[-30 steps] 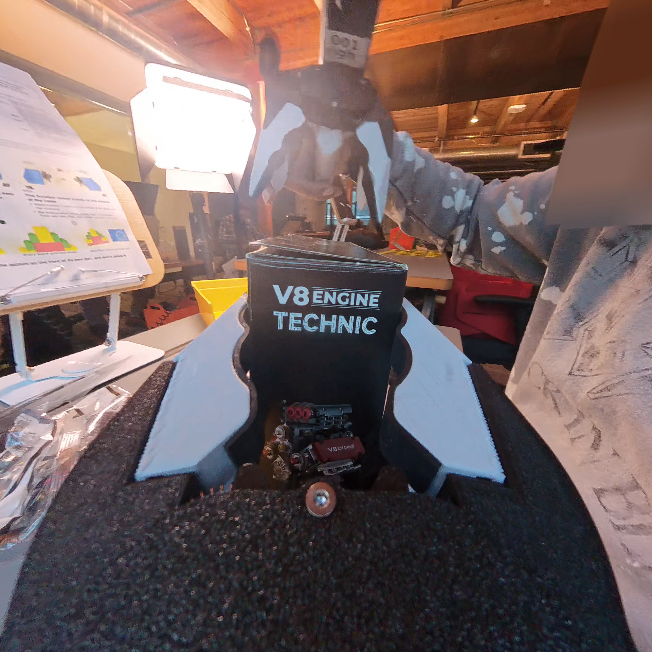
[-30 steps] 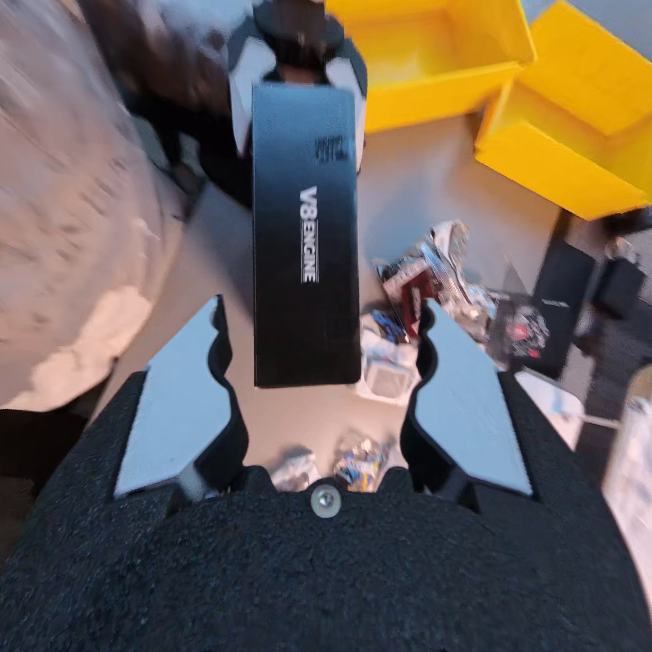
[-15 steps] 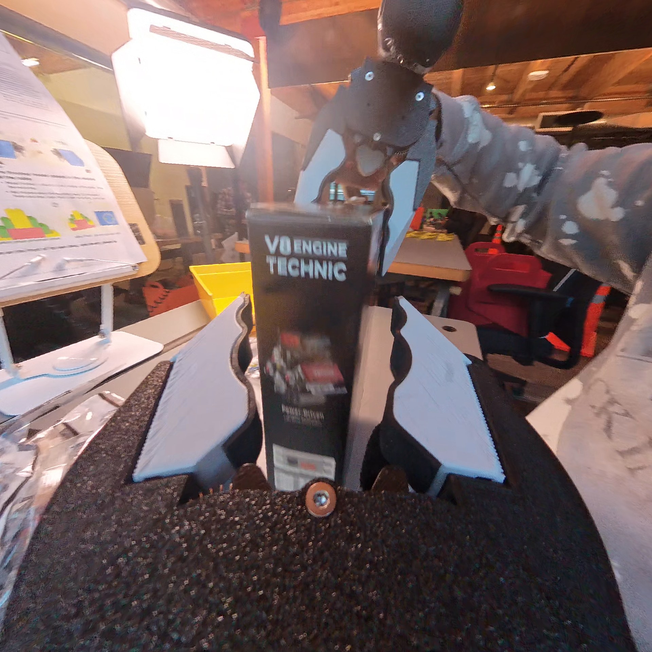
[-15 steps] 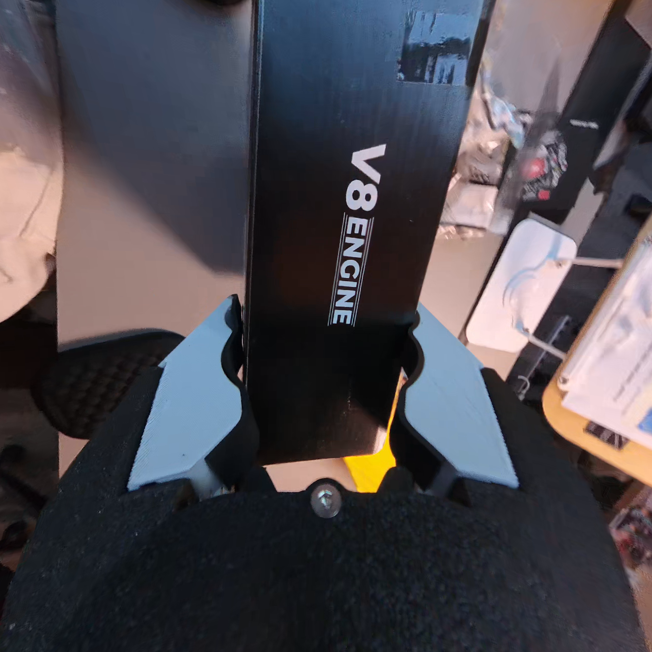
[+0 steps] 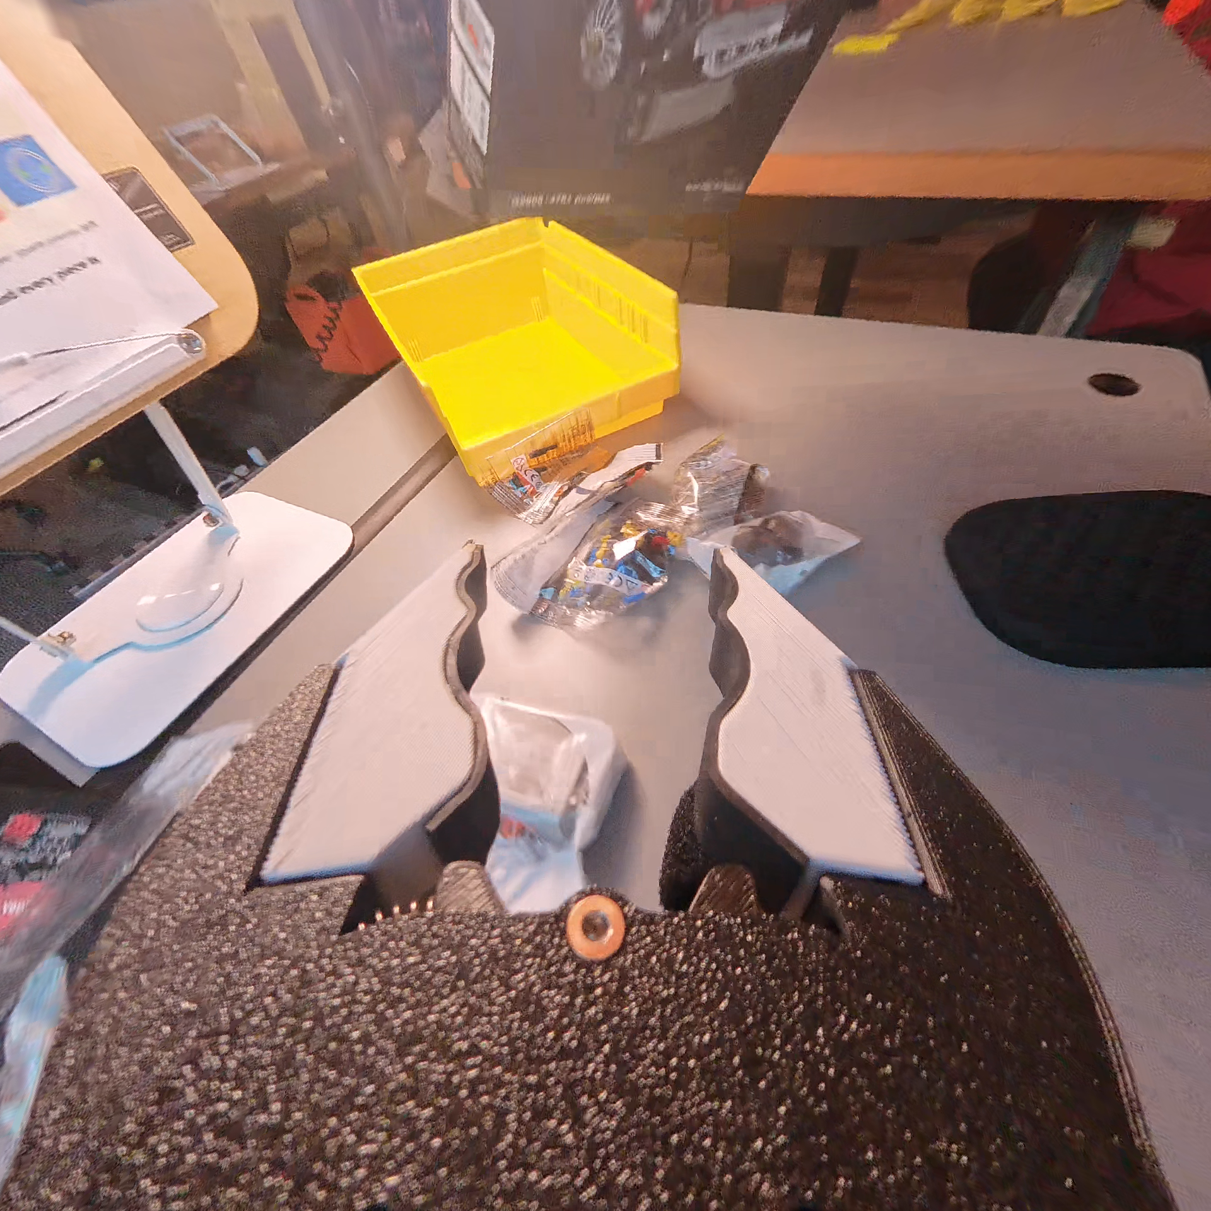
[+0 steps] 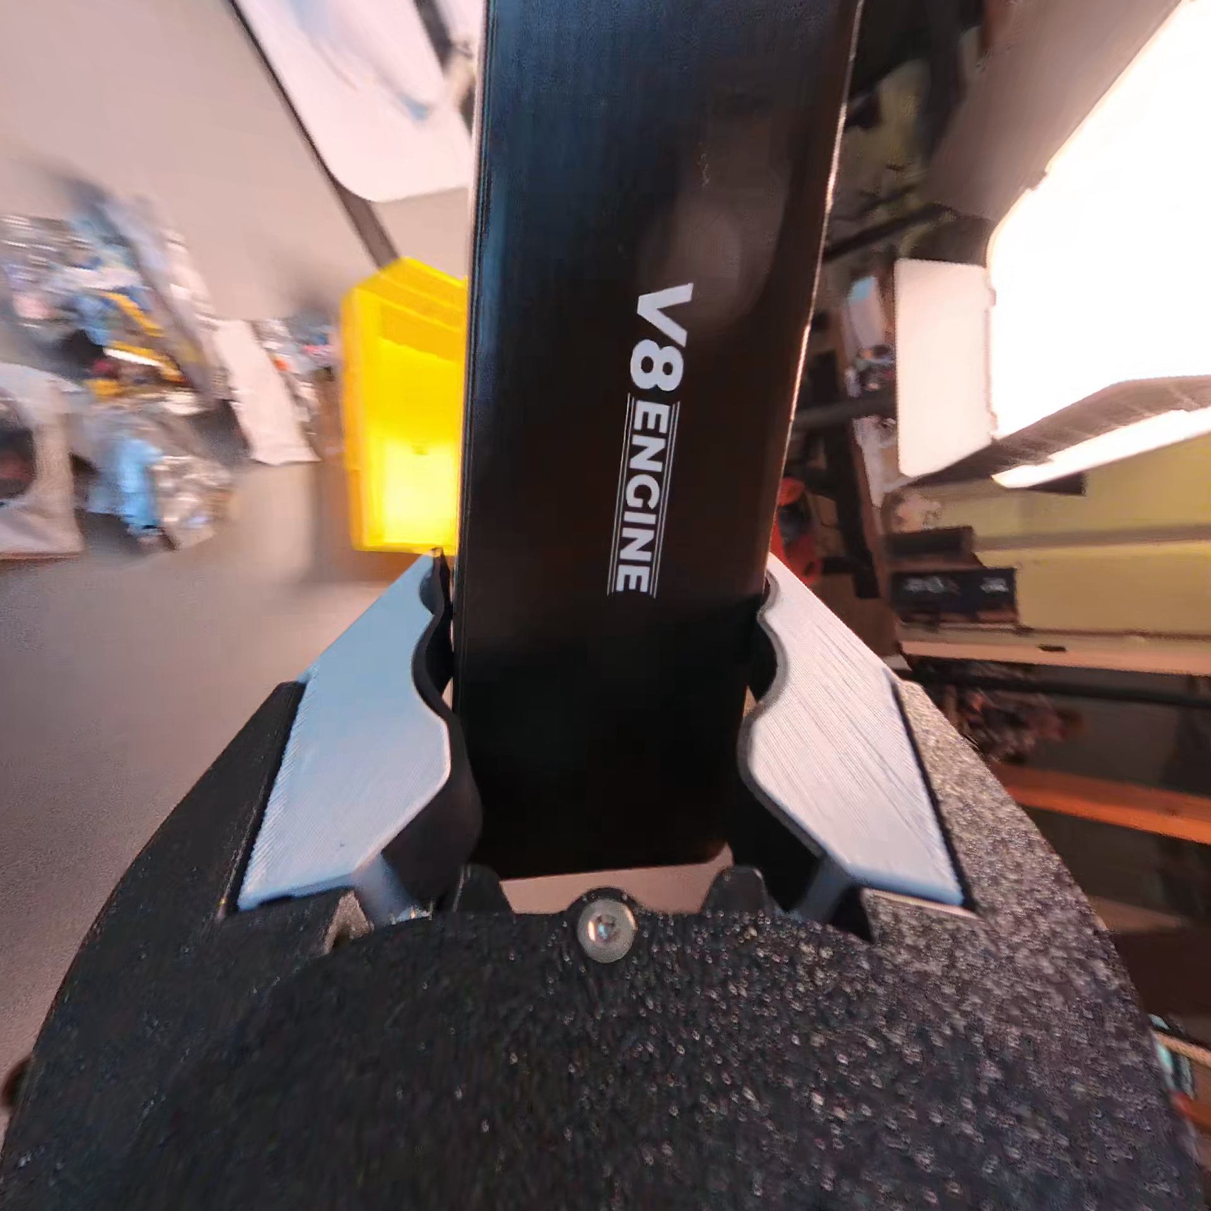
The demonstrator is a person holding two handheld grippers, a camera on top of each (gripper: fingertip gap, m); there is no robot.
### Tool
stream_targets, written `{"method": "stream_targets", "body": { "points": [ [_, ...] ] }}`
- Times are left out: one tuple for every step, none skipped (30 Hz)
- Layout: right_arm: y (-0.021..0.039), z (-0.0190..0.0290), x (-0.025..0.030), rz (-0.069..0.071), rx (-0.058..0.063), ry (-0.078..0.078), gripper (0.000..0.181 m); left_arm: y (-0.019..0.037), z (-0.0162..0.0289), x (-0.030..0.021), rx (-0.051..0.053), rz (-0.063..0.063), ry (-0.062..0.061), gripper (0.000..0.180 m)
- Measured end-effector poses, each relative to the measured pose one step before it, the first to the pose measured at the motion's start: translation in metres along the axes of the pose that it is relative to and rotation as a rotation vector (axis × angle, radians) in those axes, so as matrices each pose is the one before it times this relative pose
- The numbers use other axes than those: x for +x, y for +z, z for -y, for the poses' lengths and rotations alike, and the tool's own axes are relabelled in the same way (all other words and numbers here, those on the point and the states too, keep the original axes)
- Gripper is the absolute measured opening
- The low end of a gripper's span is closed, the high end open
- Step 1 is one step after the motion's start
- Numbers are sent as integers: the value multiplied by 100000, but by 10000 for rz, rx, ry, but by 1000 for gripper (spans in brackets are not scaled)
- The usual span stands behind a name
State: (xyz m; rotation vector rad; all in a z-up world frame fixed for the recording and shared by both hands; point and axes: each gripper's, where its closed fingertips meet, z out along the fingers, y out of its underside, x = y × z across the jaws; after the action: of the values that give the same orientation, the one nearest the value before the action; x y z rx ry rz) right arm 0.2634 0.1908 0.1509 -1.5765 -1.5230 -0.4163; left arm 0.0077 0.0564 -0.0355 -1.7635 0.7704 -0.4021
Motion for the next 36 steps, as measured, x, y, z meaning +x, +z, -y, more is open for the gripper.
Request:
{"method": "stream_targets", "body": {
  "points": [
    [344,-634,1188,-642,-62,28,89,1494,285,-629,-191,-8,36,65],
    [482,-493,971,-603,-74,-68,88,1375,224,-772,-182,115,32,64],
    [592,-408,697,-498,-93,-206,88,1276,204,-765,-140,154,-35,63],
    [666,-238,308,-268,-62,-198,88,1167,183,-729,-82,159,-121,61],
    [697,-54,77,-113,-8,-19,88,1088,153,-672,-26,147,-235,60],
    [651,150,-41,-39,53,-28,88,1010,145,-660,29,150,-337,58],
    [570,284,-65,-30,61,-99,88,975,135,-628,58,141,-383,57],
    [455,406,12,-83,75,-148,88,1025,72,-652,18,167,-392,57],
    [365,503,108,-128,85,-98,88,1126,20,-607,-63,165,-360,57],
    [270,565,115,-104,100,-76,88,1177,52,-503,-84,145,-290,57],
    [206,594,78,-32,108,-23,88,1202,194,-415,-13,127,-261,57],
    [120,631,18,15,145,7,88,1170,231,-403,15,148,-259,57],
    [41,600,-27,34,149,33,88,1128,164,-386,-10,181,-223,57],
    [-17,546,-52,35,140,70,88,1022,67,-299,-26,162,-155,57],
    [-46,472,-53,23,133,89,88,817,-23,-148,-25,102,-113,57],
    [-15,363,-89,47,119,76,88,528,-118,-14,-30,30,-115,57],
    [36,325,-193,106,145,48,88,87,-76,60,57,16,-101,57],
    [115,304,-202,104,178,49,88,-402,41,110,197,22,-8,57],
    [222,352,-83,27,205,60,88,-829,163,47,301,81,104,57],
    [358,438,64,-81,230,-48,88,-1095,289,-45,366,126,97,55],
    [510,514,131,-145,244,-224,87,-1272,335,-20,355,55,17,54],
    [658,576,185,-210,249,-293,87,-1343,309,19,297,-11,-76,54],
    [816,582,106,-191,250,-412,86,-1410,311,28,270,-40,-110,53],
    [921,430,-2,-129,146,-514,86,-1429,297,5,232,-17,-56,53],
    [933,300,-17,-149,55,-607,86,-1383,234,-43,168,22,40,52],
    [855,162,-82,-117,-23,-708,86,-1335,127,-61,94,30,121,52],
    [686,94,-238,-7,-26,-757,86,-1326,19,-148,53,61,183,52],
    [562,3,-321,43,-35,-778,86,-1350,-58,-315,58,148,237,52],
    [474,-32,-378,92,2,-741,86,-1354,-117,-482,64,207,230,52],
    [441,-26,-493,234,62,-609,86,-1325,-200,-554,53,222,157,52],
    [397,130,-563,322,190,-453,86,-1249,-259,-572,34,194,98,52],
    [347,291,-580,400,252,-316,86,-1150,-222,-686,59,218,67,52],
    [271,435,-490,450,223,-52,86,-1031,-181,-764,67,237,39,52],
    [134,710,-364,492,250,66,86,-897,-223,-711,18,186,-7,52],
    [-34,1019,-190,430,321,34,86,-822,-253,-645,10,150,-21,52],
    [-85,1101,-66,393,244,66,86,-757,-223,-653,55,169,1,52]
  ]
}}
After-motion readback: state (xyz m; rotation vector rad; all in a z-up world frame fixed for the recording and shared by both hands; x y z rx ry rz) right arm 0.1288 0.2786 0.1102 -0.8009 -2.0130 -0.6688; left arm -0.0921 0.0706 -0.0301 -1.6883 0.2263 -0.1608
